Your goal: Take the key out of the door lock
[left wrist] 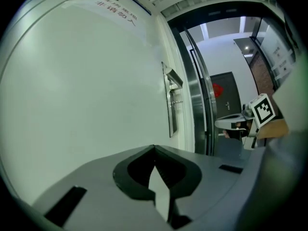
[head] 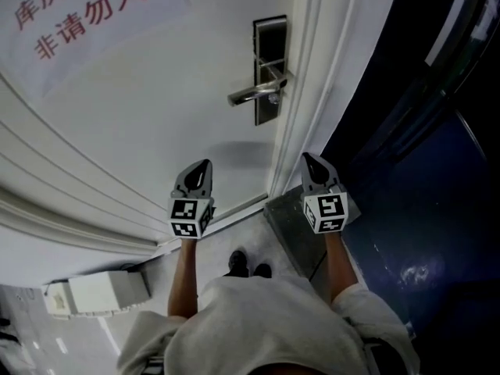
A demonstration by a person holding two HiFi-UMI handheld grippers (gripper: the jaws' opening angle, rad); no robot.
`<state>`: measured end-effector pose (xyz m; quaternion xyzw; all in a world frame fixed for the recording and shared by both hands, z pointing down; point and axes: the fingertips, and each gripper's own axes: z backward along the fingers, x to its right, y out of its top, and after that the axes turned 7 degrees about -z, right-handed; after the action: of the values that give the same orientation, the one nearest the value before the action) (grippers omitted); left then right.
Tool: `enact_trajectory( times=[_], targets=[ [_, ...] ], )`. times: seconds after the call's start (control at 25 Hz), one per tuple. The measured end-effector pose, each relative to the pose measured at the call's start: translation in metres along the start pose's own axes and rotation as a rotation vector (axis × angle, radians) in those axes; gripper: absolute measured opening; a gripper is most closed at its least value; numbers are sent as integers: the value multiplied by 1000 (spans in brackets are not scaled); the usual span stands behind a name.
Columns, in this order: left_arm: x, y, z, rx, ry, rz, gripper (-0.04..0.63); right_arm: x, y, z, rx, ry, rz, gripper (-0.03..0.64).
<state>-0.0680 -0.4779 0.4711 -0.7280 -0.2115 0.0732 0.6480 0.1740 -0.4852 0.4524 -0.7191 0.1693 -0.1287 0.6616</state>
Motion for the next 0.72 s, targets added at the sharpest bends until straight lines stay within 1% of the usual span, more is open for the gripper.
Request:
enact_trajectory(
  times=[0.24,0.44,0.56,0.72],
  targets=[
    [-28,-7,18,-4,56,13,17,-23,9,-22,12,48,24,23],
    [-38,-7,20,6,60,16,17,-29,19,-32,22,52,70,23],
    [-39,-6,17,11,50,20,17,-29,32,-37,29,44,144,23],
    [-37,-3,12,20,33,16,17,-27,50,-44,44,28,331,23]
  ],
)
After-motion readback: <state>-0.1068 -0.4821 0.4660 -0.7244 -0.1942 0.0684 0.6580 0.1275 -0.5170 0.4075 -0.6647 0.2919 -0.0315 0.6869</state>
